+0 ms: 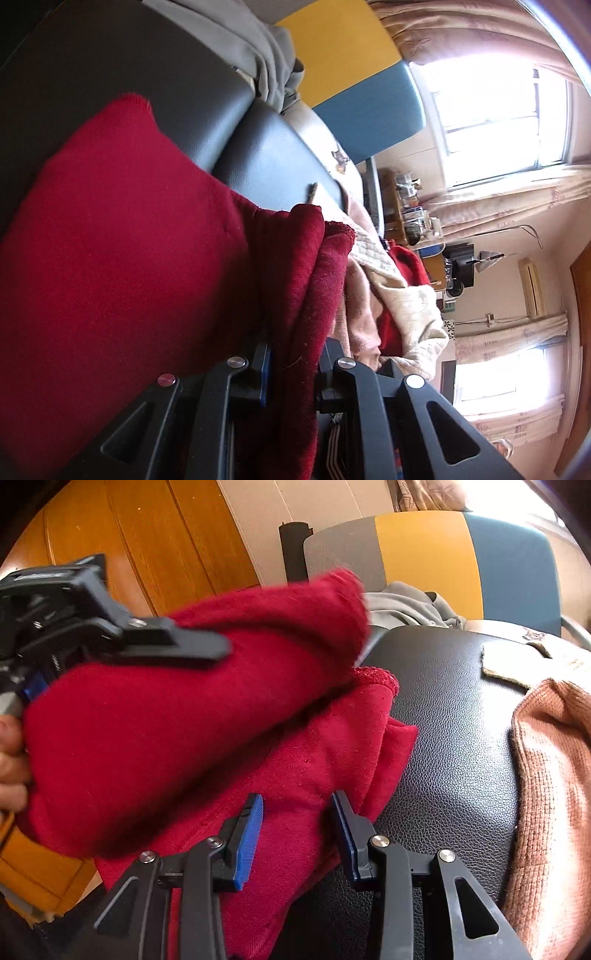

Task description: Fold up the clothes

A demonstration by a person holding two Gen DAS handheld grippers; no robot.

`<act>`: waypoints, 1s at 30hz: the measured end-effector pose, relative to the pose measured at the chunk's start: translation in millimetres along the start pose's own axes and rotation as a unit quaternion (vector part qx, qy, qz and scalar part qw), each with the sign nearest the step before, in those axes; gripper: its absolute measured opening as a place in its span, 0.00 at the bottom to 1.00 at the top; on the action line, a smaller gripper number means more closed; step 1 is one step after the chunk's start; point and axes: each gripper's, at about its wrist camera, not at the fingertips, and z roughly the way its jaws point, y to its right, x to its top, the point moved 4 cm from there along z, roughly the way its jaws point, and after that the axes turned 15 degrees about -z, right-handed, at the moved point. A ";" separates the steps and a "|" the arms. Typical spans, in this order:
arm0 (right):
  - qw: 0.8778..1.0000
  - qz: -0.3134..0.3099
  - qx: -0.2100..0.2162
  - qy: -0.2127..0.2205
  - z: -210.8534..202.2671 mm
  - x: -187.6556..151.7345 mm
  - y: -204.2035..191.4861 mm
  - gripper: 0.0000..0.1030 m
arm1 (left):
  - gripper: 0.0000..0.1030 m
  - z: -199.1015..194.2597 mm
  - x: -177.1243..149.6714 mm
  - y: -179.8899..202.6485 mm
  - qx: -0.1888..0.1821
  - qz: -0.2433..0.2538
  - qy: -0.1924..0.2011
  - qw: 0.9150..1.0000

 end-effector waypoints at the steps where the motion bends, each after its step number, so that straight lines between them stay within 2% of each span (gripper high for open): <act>1: 1.000 0.001 0.001 0.001 0.1 -0.1 0.4 0.38 | 0.14 5.0 0.3 -2.4 0.007 -0.002 -0.004 1.000; 4: 1.000 0.006 0.003 0.003 0.2 -0.5 1.8 0.38 | 0.14 17.4 1.5 -5.1 0.021 -0.006 -0.018 1.000; 6: 1.000 0.007 0.003 0.002 0.3 -0.7 1.6 0.38 | 0.20 24.1 1.3 -4.8 0.028 -0.008 -0.025 0.999; 9: 1.000 0.011 0.007 0.005 -0.7 -1.5 1.2 0.39 | 0.26 16.5 -4.2 10.1 0.043 0.007 -0.049 0.998; 12: 1.000 0.014 0.011 0.007 -1.4 -2.1 1.7 0.39 | 0.29 1.6 -11.9 25.5 0.036 0.032 -0.063 0.997; 14: 1.000 0.015 0.012 0.007 -1.2 -1.8 3.1 0.39 | 0.29 -13.5 -16.1 34.1 0.008 0.044 -0.076 0.996; 19: 1.000 0.016 0.012 0.007 -2.7 -2.3 2.2 0.39 | 0.29 -76.6 -14.5 38.3 -0.092 0.070 -0.058 0.992; 21: 1.000 0.019 0.014 0.007 -4.4 -2.8 0.9 0.39 | 0.29 -98.9 -7.2 25.3 -0.086 0.080 -0.016 0.993; 23: 1.000 0.025 0.014 0.007 -6.5 -2.5 0.9 0.39 | 0.29 -114.0 3.1 -5.6 -0.028 0.089 0.046 0.995; 25: 0.999 0.038 0.010 0.008 -9.6 -1.0 3.5 0.40 | 0.28 -122.1 7.4 -34.2 0.019 0.094 0.087 0.992; 28: 0.999 0.050 -0.011 0.008 -15.9 3.6 5.0 0.43 | 0.27 -123.5 -0.5 -68.6 0.041 0.098 0.107 0.989; 30: 0.998 0.051 -0.027 0.010 -19.8 9.0 6.3 0.52 | 0.26 -125.5 -12.2 -80.6 0.041 0.114 0.122 0.985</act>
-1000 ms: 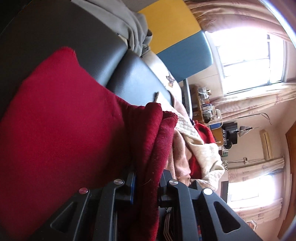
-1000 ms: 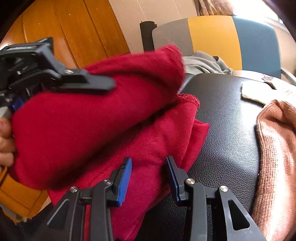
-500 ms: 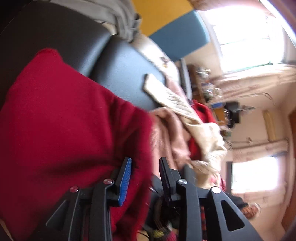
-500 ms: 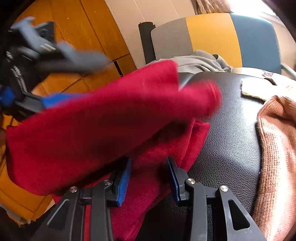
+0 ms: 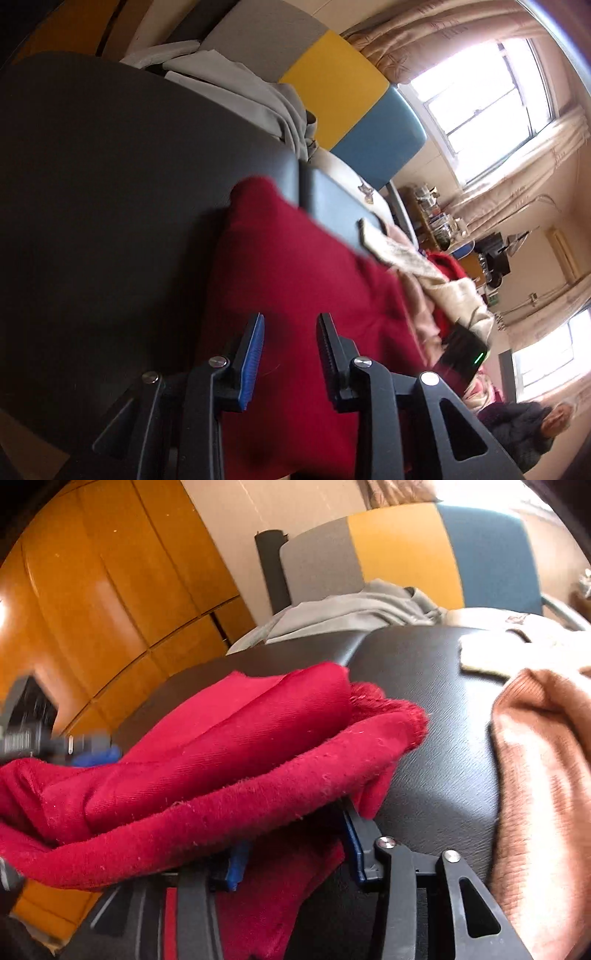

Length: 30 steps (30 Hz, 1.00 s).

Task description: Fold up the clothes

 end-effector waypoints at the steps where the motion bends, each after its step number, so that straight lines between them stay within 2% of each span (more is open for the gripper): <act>1: 1.000 0.000 -0.011 0.004 -2.3 4.1 1.5 0.53 | 0.26 -3.6 -5.7 -1.5 -0.004 0.010 0.012 1.000; 4: 0.999 0.001 -0.050 0.015 -7.4 15.6 8.4 0.55 | 0.26 -2.4 -19.3 15.7 -0.017 0.050 0.013 0.999; 5: 0.998 0.003 -0.067 0.013 -7.0 17.8 12.1 0.61 | 0.27 -1.7 -23.8 22.0 -0.022 0.064 0.013 0.998; 6: 0.996 0.006 -0.085 0.012 -6.7 20.0 15.8 0.67 | 0.27 3.1 -28.2 31.2 -0.011 0.088 0.008 0.996; 9: 0.993 0.012 -0.116 -0.028 0.9 9.8 24.9 0.68 | 0.27 23.0 -38.9 49.4 0.016 0.151 -0.011 0.988; 12: 0.990 0.012 -0.135 -0.037 -16.8 -5.7 28.0 0.68 | 0.27 32.5 -36.9 53.8 0.021 0.151 -0.020 0.988; 15: 0.991 -0.003 -0.128 -0.031 -51.6 -19.5 26.5 0.68 | 0.28 33.5 -29.2 52.1 0.012 0.137 -0.026 0.990; 19: 0.995 -0.061 -0.074 -0.036 -84.2 -37.2 1.7 0.68 | 0.28 39.2 -25.2 54.1 0.003 0.119 -0.025 0.993; 22: 0.992 -0.095 -0.063 -0.061 -76.6 -48.9 -17.6 0.68 | 0.28 54.8 -24.8 62.7 0.006 0.116 -0.019 0.993; 25: 0.988 -0.110 -0.059 -0.089 -49.1 -60.7 -36.1 0.68 | 0.29 71.8 -25.3 72.9 0.020 0.122 -0.013 0.992; 27: 0.985 -0.133 -0.065 -0.093 -35.4 -66.2 -55.0 0.65 | 0.29 84.0 -24.5 78.8 0.038 0.133 -0.009 0.990; 30: 0.985 -0.139 -0.050 -0.093 -30.9 -70.4 -80.4 0.64 | 0.29 105.0 -24.4 89.0 0.067 0.156 -0.008 0.986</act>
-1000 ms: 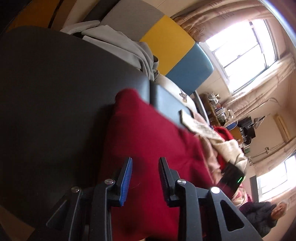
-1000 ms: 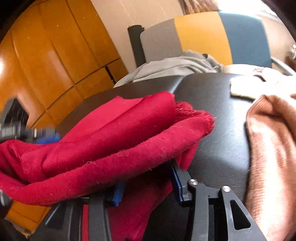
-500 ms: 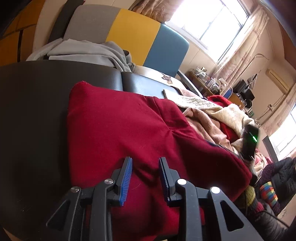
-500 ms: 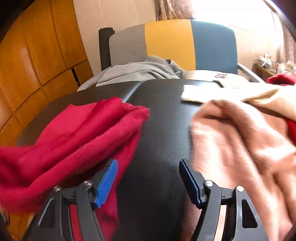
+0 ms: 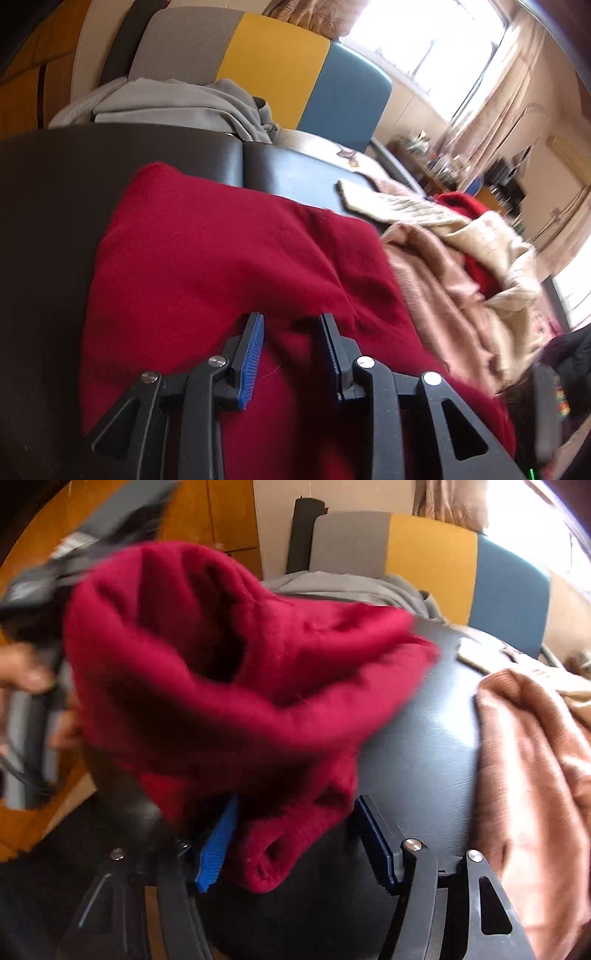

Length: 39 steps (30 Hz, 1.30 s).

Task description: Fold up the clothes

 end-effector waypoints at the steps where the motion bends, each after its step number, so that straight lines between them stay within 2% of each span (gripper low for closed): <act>1: 1.000 -0.004 0.006 0.000 -1.5 -0.8 -6.9 0.64 | 0.29 4.2 0.1 4.0 0.003 0.007 -0.003 1.000; 4: 1.000 0.009 0.029 0.004 -8.8 -8.6 -13.0 0.65 | 0.30 8.7 -4.2 14.6 0.005 0.038 -0.012 0.999; 7: 0.996 0.064 0.067 0.013 -23.5 -21.9 1.1 0.66 | 0.30 -2.5 -7.5 11.4 -0.022 0.043 -0.021 0.999; 9: 0.991 0.111 0.073 0.016 -38.9 -35.0 15.2 0.77 | 0.30 -16.8 -6.1 0.9 -0.043 0.022 -0.020 0.999; 11: 0.985 0.152 0.078 0.027 -57.5 -46.1 28.3 0.78 | 0.30 -37.0 -4.2 -14.1 -0.062 -0.005 -0.008 0.998; 14: 0.975 0.181 0.104 0.077 -93.5 -46.4 37.7 0.79 | 0.30 -73.8 -0.9 -50.0 -0.074 -0.053 0.026 0.995; 16: 0.970 0.168 0.137 0.108 -110.3 -32.1 30.1 0.79 | 0.30 -90.8 -1.0 -75.6 -0.069 -0.083 0.043 0.993; 20: 0.969 0.118 0.185 0.113 -100.3 3.3 2.9 0.78 | 0.30 -115.8 -13.0 -124.7 -0.055 -0.132 0.057 0.988; 22: 0.970 0.102 0.199 0.093 -78.7 16.8 -8.8 0.74 | 0.30 -123.4 -22.4 -136.5 -0.051 -0.130 0.059 0.988; 23: 0.971 0.099 0.203 0.080 -66.6 21.3 -9.4 0.64 | 0.30 -125.7 -26.5 -139.2 -0.050 -0.126 0.060 0.989; 24: 0.971 0.100 0.203 0.071 -54.6 26.1 -4.8 0.47 | 0.30 -127.9 -30.5 -139.1 -0.053 -0.117 0.061 0.990; 25: 0.972 0.106 0.202 0.056 -40.6 27.7 5.1 0.35 | 0.30 -130.2 -34.5 -138.2 -0.058 -0.107 0.061 0.991; 26: 0.972 0.112 0.203 0.041 -32.2 27.6 8.2 0.20 | 0.30 -132.4 -38.4 -137.4 -0.063 -0.096 0.061 0.991; 28: 0.972 0.111 0.202 0.037 -33.7 28.6 7.7 0.17 | 0.30 -132.9 -43.8 -126.9 -0.076 -0.063 0.055 0.994; 31: 0.973 0.119 0.194 0.042 -48.8 22.5 10.0 0.15 | 0.30 -124.4 -49.9 -107.5 -0.074 -0.005 0.040 0.996; 33: 0.973 0.124 0.193 0.029 -53.8 10.3 11.8 0.15 | 0.31 -108.6 -56.7 -99.3 -0.055 0.024 0.012 0.998; 34: 0.973 0.128 0.193 0.008 -49.8 -2.6 11.1 0.15 | 0.34 -97.3 -60.8 -98.5 -0.035 0.037 -0.007 0.999; 36: 0.971 0.139 0.195 -0.014 -37.9 -25.0 10.7 0.12 | 0.49 -78.1 -67.6 -105.1 -0.019 0.028 -0.043 0.998; 38: 0.966 0.159 0.202 -0.016 -30.6 -40.8 13.8 0.10 | 0.51 -72.5 -67.8 -114.9 -0.041 -0.019 -0.063 0.997; 39: 0.962 0.176 0.209 -0.004 -30.8 -43.8 18.3 0.10 | 0.51 -73.8 -67.4 -114.4 -0.039 -0.021 -0.061 0.997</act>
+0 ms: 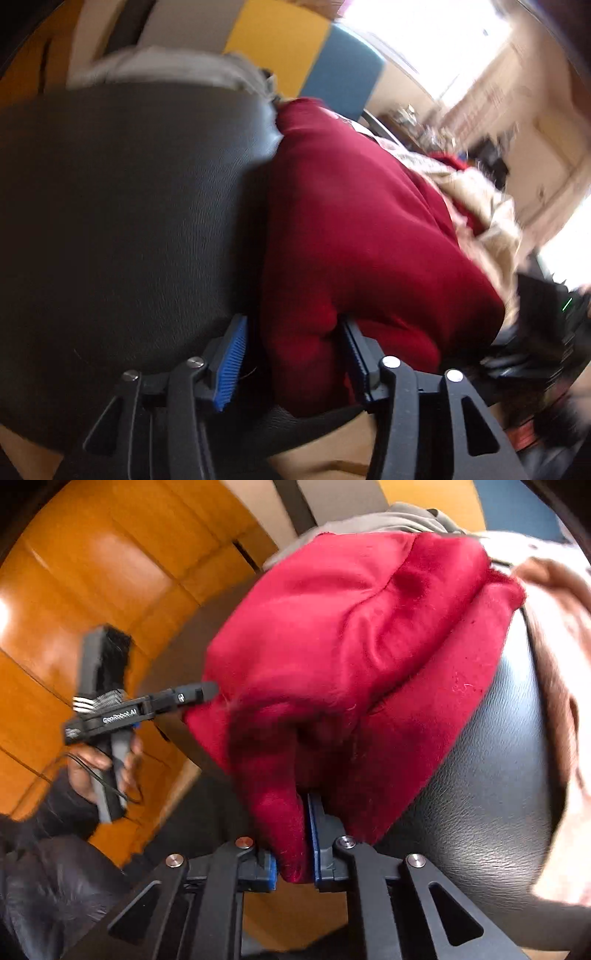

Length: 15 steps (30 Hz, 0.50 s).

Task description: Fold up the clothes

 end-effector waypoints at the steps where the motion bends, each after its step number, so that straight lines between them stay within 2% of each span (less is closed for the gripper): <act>1: 1.000 0.006 0.007 0.007 -2.7 -0.7 1.3 0.11 | 0.51 -1.8 0.0 2.2 0.005 0.004 0.004 1.000; 2: 1.000 0.010 0.014 0.011 -5.5 -1.3 1.4 0.15 | 0.49 -3.7 -0.1 4.4 0.011 0.008 0.008 1.000; 4: 0.999 0.015 0.029 0.018 -17.8 1.8 1.1 0.20 | 0.46 -13.1 -3.6 21.0 0.018 0.047 0.032 0.998; 7: 0.998 0.016 0.032 0.058 -55.0 12.5 2.8 0.48 | 0.45 -26.3 -7.1 44.8 0.001 0.082 0.066 0.994; 8: 0.997 0.017 0.026 0.077 -66.9 16.6 5.4 0.61 | 0.45 -29.4 -7.7 50.8 -0.007 0.086 0.076 0.993; 9: 0.995 0.019 0.019 0.097 -78.7 20.9 8.4 0.68 | 0.45 -31.5 -7.8 56.4 -0.012 0.090 0.085 0.992; 12: 0.987 0.049 0.000 0.151 -98.1 32.6 27.3 0.72 | 0.45 -28.5 -5.4 72.5 -0.028 0.113 0.088 0.989; 15: 0.983 0.081 -0.019 0.161 -84.3 49.3 50.3 0.72 | 0.45 -20.3 -8.3 80.9 -0.026 0.144 0.070 0.987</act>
